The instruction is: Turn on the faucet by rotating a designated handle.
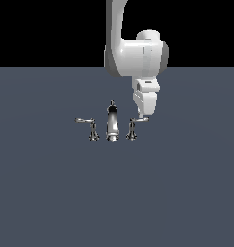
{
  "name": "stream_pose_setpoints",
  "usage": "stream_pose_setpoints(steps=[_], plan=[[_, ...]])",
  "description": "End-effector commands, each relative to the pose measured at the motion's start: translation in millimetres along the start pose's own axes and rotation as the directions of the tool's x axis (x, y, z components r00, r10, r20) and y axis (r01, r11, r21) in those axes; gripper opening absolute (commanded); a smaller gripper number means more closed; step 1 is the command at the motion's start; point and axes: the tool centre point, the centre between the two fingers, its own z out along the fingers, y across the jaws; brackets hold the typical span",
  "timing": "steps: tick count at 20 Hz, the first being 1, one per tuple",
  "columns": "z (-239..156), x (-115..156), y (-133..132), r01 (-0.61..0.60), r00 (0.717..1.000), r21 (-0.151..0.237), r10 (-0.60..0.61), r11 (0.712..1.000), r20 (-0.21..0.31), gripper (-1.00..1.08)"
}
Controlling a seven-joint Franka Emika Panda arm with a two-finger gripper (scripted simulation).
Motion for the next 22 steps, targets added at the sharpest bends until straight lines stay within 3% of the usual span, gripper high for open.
stream_pose_setpoints(steps=[1,7,22], plan=[[2.2,2.8,-1.9,-0.012,1.0,0.001,0.012,1.0,0.001,-1.0],[2.2,3.3,-1.8,-0.013,1.0,0.001,0.013,1.0,0.001,-1.0],[2.4,20.5,40.8,-0.014,1.0,0.001,0.014,1.0,0.002,-1.0]])
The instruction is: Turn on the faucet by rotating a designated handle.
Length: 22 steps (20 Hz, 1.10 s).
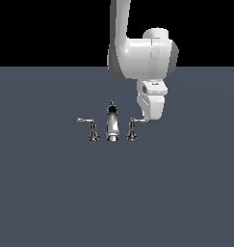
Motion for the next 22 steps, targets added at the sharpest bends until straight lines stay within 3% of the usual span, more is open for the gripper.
stream_pose_setpoints(steps=[1,18,22], plan=[[0.1,0.1,0.1,0.0,1.0,0.0,0.0,1.0,0.0,-1.0],[-0.3,-9.3,53.3,-0.01,1.0,-0.009,0.01,1.0,-0.002,-1.0],[-0.6,-11.8,53.5,-0.016,1.0,-0.005,0.016,1.0,-0.004,-1.0]])
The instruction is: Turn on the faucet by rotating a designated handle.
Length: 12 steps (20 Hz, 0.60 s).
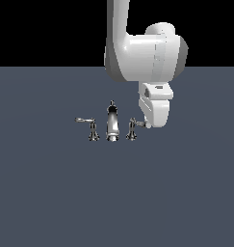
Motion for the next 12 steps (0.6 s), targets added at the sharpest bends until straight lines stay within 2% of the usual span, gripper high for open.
stream_pose_setpoints(steps=[1,10,11,12], plan=[[0.0,-10.7,3.7,0.005,1.0,-0.001,-0.005,1.0,0.002,-1.0],[-0.1,-47.5,22.6,0.009,1.0,-0.005,-0.009,1.0,0.003,-1.0],[-0.1,-47.5,22.6,0.009,1.0,-0.005,-0.009,1.0,0.003,-1.0],[-0.3,-24.3,22.4,-0.023,1.0,-0.002,0.023,1.0,-0.004,-1.0]])
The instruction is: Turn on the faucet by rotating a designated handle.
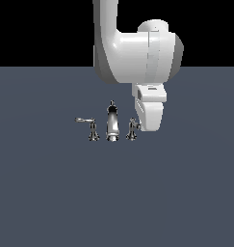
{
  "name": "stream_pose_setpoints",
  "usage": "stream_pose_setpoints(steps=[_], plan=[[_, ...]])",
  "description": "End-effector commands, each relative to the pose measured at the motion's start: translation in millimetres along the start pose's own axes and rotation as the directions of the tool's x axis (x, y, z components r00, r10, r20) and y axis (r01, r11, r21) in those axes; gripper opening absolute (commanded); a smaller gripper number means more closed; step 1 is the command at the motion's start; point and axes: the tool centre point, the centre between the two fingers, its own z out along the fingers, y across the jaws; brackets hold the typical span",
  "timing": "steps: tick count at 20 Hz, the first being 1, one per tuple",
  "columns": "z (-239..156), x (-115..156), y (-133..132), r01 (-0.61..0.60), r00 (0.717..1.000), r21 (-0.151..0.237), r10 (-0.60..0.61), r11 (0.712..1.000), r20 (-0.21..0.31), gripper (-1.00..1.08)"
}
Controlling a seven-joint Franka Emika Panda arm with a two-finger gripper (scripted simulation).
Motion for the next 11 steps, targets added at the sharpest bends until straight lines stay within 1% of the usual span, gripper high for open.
stream_pose_setpoints(steps=[1,10,11], plan=[[-0.1,-7.0,-1.7,0.003,1.0,0.0,-0.003,1.0,0.001,-1.0],[-0.4,-70.2,-16.2,0.031,0.999,-0.003,-0.031,1.0,0.008,-1.0],[-0.4,-70.2,-16.2,0.031,0.999,-0.003,-0.031,1.0,0.008,-1.0]])
